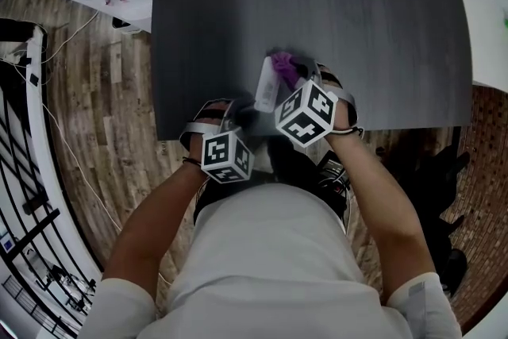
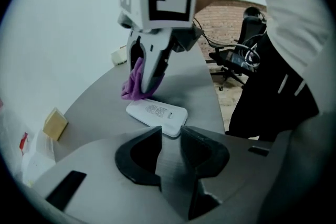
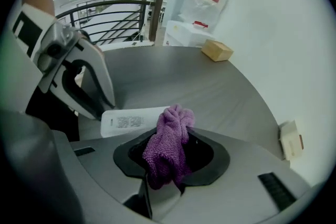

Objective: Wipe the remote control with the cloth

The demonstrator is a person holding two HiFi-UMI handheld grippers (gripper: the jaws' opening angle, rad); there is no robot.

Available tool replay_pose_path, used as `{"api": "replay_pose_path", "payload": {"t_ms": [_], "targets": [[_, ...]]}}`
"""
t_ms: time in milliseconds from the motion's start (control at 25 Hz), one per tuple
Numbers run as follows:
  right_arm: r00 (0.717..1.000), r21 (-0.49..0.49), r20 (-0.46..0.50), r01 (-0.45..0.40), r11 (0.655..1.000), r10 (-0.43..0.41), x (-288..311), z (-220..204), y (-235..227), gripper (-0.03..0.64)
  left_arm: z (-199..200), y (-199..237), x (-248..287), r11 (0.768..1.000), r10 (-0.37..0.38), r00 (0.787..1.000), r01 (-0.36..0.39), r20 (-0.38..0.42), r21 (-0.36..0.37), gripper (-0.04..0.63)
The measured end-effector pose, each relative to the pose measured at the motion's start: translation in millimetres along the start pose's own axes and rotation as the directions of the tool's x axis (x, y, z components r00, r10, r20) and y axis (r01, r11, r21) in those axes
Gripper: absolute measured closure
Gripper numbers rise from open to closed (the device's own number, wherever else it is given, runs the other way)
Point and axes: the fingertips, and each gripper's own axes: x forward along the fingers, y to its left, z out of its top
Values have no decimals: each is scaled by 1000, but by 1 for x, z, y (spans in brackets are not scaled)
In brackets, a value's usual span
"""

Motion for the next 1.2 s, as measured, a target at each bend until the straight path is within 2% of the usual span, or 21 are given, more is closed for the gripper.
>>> {"api": "replay_pose_path", "payload": {"t_ms": [240, 400, 480, 560, 640, 720, 800, 920, 1000, 1080, 1200], "targets": [[996, -123, -16, -91, 988, 89, -22, -22, 69, 488, 1, -2, 4, 1000, -19, 1000, 19, -2, -8, 482], [983, -125, -12, -184, 975, 184, -33, -29, 96, 488, 0, -1, 5, 1000, -15, 1000, 15, -3, -15, 482], [963, -140, -3, -269, 953, 271, -40, -30, 113, 488, 0, 0, 5, 1000, -7, 1000, 7, -4, -27, 483], [922, -150, 18, -381, 912, 388, -49, -27, 134, 488, 0, 1, 5, 999, -1, 1000, 1, -2, -45, 483], [896, -139, 48, -431, 892, 441, -58, -20, 137, 488, 0, 3, 4, 998, 6, 1000, -6, 0, -64, 483], [912, -125, 76, -391, 912, 402, -63, -11, 115, 488, -4, 5, 2, 995, 21, 1000, -21, 0, -101, 483], [941, -104, 103, -313, 944, 323, -63, 2, 79, 488, -9, 8, -3, 984, 43, 999, -42, 0, -171, 483], [974, -74, 127, -181, 981, 189, -53, 26, 22, 488, -13, 10, -15, 948, 69, 998, -62, 11, -314, 486], [984, -80, 116, -125, 989, 134, -39, 40, -3, 486, -2, 5, -22, 927, 67, 997, -45, 47, -372, 525], [988, -113, 87, -118, 987, 128, -25, 48, -12, 488, 21, -7, -26, 938, 43, 994, -6, 100, -345, 562], [987, -173, 38, -150, 974, 158, -11, 55, -11, 486, 45, -16, -20, 974, 27, 993, 0, 116, -225, 565]]}}
